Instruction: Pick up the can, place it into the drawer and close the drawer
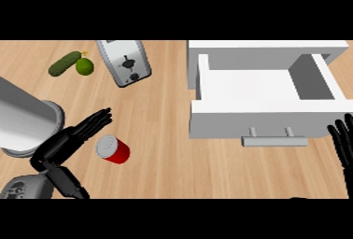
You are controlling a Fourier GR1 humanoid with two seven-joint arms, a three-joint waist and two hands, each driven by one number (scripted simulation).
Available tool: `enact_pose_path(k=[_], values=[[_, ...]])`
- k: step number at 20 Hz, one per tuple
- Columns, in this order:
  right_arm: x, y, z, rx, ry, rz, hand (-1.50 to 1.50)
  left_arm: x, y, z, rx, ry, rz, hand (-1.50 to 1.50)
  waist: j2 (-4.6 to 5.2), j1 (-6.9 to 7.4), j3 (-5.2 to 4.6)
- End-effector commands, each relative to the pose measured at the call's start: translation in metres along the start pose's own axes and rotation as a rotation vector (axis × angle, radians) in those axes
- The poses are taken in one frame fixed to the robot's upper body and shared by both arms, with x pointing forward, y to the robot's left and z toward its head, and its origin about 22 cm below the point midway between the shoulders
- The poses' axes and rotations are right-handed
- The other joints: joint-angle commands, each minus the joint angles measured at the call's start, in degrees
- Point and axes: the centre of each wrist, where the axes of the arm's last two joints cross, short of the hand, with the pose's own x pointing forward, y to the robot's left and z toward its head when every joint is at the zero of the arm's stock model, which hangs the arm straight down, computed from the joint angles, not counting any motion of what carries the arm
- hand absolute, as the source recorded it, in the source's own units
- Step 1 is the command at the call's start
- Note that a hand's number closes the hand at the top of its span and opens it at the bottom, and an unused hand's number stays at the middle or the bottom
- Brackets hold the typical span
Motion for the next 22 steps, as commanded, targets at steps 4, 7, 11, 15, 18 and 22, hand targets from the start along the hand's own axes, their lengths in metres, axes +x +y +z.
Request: enact_pose_path(k=[4, 7, 11, 15, 18, 22], values=[[0.000, 0.012, 0.007, -0.004, -0.018, 0.013, -1.50, -0.032, 0.016, 0.012, 0.003, 0.011, -0.010, -1.50, 0.01, -0.08, -0.01], [0.001, 0.007, -0.023, -0.023, -0.015, 0.011, -1.50, -0.025, 0.011, 0.014, -0.018, 0.017, -0.029, -1.50, -0.01, 0.27, 0.01], [-0.011, 0.011, -0.012, -0.010, -0.017, 0.013, -1.50, -0.043, 0.004, 0.011, -0.015, 0.040, -0.028, -1.50, -0.01, 0.20, 0.02], [0.000, 0.006, -0.009, -0.027, -0.013, 0.007, -1.50, -0.066, 0.009, 0.012, 0.009, 0.037, -0.009, -1.50, 0.04, -0.02, 0.00], [0.003, 0.012, -0.006, -0.015, -0.025, 0.004, -1.50, -0.066, 0.018, 0.005, 0.005, 0.046, -0.010, -1.50, 0.03, -0.09, -0.01], [0.017, 0.006, 0.007, -0.013, -0.020, 0.005, -1.50, -0.068, 0.039, 0.021, 0.024, 0.072, 0.014, -1.50, 0.06, -0.38, -0.03]])
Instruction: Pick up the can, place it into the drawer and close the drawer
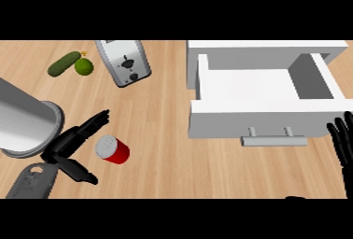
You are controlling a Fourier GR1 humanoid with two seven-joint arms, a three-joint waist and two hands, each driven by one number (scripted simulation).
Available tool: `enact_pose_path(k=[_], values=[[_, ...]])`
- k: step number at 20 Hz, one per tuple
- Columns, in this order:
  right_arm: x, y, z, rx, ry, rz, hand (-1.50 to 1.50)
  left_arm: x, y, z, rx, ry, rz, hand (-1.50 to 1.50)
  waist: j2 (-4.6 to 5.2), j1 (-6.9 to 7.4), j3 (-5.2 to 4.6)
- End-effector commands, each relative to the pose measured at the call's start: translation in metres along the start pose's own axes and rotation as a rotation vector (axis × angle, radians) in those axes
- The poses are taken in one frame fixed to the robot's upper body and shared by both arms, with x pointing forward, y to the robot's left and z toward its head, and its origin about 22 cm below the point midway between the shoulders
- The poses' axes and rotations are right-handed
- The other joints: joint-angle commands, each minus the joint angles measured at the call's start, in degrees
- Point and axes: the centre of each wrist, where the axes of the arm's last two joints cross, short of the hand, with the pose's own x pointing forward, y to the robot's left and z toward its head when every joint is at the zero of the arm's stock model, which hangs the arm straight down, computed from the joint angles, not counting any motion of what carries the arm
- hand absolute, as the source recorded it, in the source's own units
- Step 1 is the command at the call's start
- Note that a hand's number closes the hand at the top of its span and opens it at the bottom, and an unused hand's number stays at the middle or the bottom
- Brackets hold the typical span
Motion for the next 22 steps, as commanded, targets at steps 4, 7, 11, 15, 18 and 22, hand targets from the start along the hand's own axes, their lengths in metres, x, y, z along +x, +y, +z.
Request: enact_pose_path(k=[4, 7, 11, 15, 18, 22], values=[[-0.001, -0.002, -0.007, -0.001, -0.014, 0.014, -1.50, -0.022, -0.019, -0.012, -0.063, -0.030, 0.065, -1.50, 0.02, 0.11, 0.01], [0.000, 0.001, -0.012, -0.005, -0.005, -0.012, -1.50, -0.021, -0.003, -0.005, -0.062, -0.055, 0.081, -1.50, 0.05, 0.10, 0.00], [0.002, -0.016, 0.011, 0.003, 0.014, -0.003, -1.50, -0.020, -0.008, -0.028, -0.061, -0.040, 0.080, -1.50, 0.06, -0.42, -0.01], [0.006, -0.010, 0.012, -0.007, -0.003, -0.009, -1.50, -0.022, 0.005, -0.016, -0.069, -0.030, 0.072, -1.50, 0.05, -0.25, -0.01], [0.012, -0.011, 0.012, 0.001, -0.016, -0.010, -1.50, -0.029, -0.016, -0.025, -0.063, -0.040, 0.084, -1.50, -0.02, -0.09, 0.01], [0.021, -0.033, -0.009, -0.028, -0.003, -0.014, -1.50, -0.028, -0.018, -0.028, -0.068, -0.043, 0.065, -1.50, -0.01, 0.16, 0.02]])
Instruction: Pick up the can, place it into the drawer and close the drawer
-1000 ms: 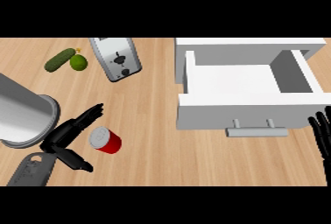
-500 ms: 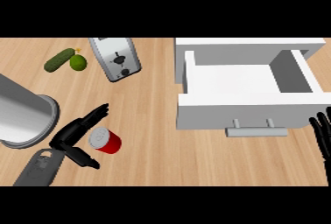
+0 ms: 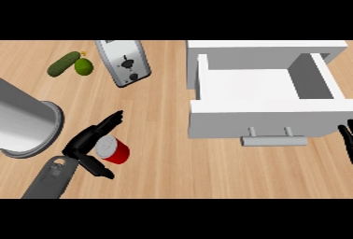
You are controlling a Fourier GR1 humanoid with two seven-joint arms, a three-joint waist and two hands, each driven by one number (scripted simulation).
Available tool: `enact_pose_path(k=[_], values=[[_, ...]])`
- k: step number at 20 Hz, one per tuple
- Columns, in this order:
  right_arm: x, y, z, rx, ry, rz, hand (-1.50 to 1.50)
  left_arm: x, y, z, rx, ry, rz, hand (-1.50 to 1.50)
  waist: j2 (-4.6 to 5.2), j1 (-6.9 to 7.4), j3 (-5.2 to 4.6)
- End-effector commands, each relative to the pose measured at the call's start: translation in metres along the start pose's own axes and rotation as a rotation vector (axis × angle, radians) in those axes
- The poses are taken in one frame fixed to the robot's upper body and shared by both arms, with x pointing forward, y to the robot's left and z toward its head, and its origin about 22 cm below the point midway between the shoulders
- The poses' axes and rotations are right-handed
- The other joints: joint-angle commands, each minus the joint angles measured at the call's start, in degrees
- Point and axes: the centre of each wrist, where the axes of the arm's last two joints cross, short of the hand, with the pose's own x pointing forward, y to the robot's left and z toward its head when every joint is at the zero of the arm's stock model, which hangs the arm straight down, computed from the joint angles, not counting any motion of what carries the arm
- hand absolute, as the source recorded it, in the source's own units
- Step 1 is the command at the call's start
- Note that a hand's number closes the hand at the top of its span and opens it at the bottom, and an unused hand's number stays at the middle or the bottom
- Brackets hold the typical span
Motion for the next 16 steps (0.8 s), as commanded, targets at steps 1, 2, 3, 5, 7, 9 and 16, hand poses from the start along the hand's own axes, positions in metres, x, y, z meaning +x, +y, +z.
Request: enact_pose_path(k=[1, 2, 3, 5, 7, 9, 16], values=[[0.002, 0.017, 0.004, 0.012, -0.003, 0.004, -1.50, -0.004, -0.005, -0.007, -0.070, -0.058, 0.065, -1.50, 0.04, -0.13, -0.01], [-0.012, 0.001, 0.003, -0.001, 0.012, 0.016, -1.50, -0.005, -0.015, -0.005, -0.078, -0.035, 0.065, -1.50, -0.08, 0.24, 0.04], [-0.005, 0.009, 0.012, 0.008, 0.005, 0.004, -1.50, 0.005, -0.019, -0.025, -0.068, -0.056, 0.056, -1.50, -0.11, 0.11, 0.04], [-0.003, 0.008, 0.001, 0.002, -0.006, 0.002, -1.50, -0.004, -0.019, -0.017, -0.074, -0.063, 0.067, -1.50, -0.01, 0.05, 0.01], [0.009, -0.004, 0.014, -0.001, 0.012, 0.006, -1.50, -0.010, -0.017, -0.003, -0.098, -0.055, 0.081, -1.50, -0.07, -0.04, 0.01], [0.003, -0.012, 0.010, 0.012, 0.010, 0.003, -1.50, -0.006, -0.012, -0.012, -0.097, -0.060, 0.069, -1.50, 0.03, -0.22, 0.00], [0.003, 0.018, 0.002, -0.007, 0.003, -0.009, -1.50, -0.002, -0.041, -0.032, -0.144, -0.101, 0.094, 1.50, -0.07, 0.43, 0.03]])
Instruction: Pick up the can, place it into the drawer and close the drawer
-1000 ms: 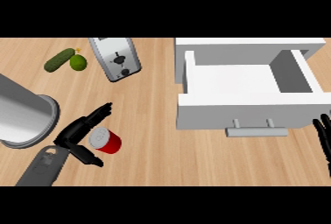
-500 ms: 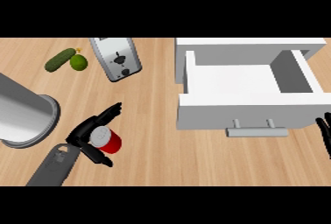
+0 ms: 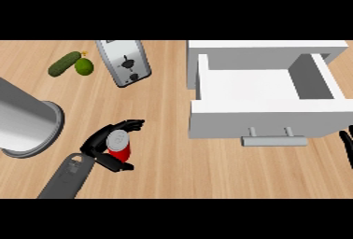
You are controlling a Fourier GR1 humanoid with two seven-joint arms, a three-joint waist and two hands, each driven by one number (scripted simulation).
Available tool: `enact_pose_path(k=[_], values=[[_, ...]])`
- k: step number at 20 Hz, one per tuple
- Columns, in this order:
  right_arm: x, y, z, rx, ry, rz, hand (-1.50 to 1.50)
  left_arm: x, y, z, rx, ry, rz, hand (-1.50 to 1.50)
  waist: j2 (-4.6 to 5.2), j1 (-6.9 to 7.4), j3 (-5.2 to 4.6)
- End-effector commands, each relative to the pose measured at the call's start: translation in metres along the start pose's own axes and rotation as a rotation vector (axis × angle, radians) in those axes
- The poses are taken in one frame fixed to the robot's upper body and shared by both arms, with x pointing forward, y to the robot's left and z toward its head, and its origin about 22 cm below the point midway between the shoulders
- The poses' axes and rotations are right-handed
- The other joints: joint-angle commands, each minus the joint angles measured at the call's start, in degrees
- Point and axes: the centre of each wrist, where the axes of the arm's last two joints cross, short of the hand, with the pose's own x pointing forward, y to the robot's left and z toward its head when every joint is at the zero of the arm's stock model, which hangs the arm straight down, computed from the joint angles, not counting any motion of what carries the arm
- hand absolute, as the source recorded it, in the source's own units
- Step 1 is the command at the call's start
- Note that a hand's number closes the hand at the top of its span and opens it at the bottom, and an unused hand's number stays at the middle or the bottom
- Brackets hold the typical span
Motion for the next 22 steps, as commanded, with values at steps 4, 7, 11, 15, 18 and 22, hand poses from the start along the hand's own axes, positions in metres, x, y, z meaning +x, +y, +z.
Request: enact_pose_path(k=[4, 7, 11, 15, 18, 22], values=[[0.009, -0.011, -0.006, -0.010, -0.013, -0.001, -1.50, 0.000, -0.001, 0.001, -0.093, -0.094, 0.108, 1.50, 0.04, -0.14, -0.02], [-0.004, 0.012, 0.014, -0.003, -0.001, -0.019, -1.50, 0.002, -0.026, -0.011, -0.115, -0.071, 0.147, 1.50, -0.14, 0.08, 0.03], [0.013, -0.006, -0.008, -0.008, -0.010, -0.001, -1.50, 0.022, -0.031, -0.029, -0.165, -0.121, 0.143, 1.50, -0.12, 0.36, 0.02], [0.007, -0.009, 0.002, -0.026, -0.004, -0.018, -1.50, 0.025, -0.002, -0.006, 0.316, -0.104, 0.176, 1.50, -0.39, 1.18, 0.08], [0.004, -0.006, 0.006, -0.046, 0.002, -0.016, -1.50, 0.018, 0.020, 0.022, 0.726, -0.101, 0.171, 1.50, -0.24, 2.15, 0.05], [0.007, -0.005, 0.008, -0.038, -0.023, -0.023, -1.50, 0.041, 0.019, 0.006, 0.818, -0.167, 0.149, 1.50, -0.29, 0.71, 0.07]])
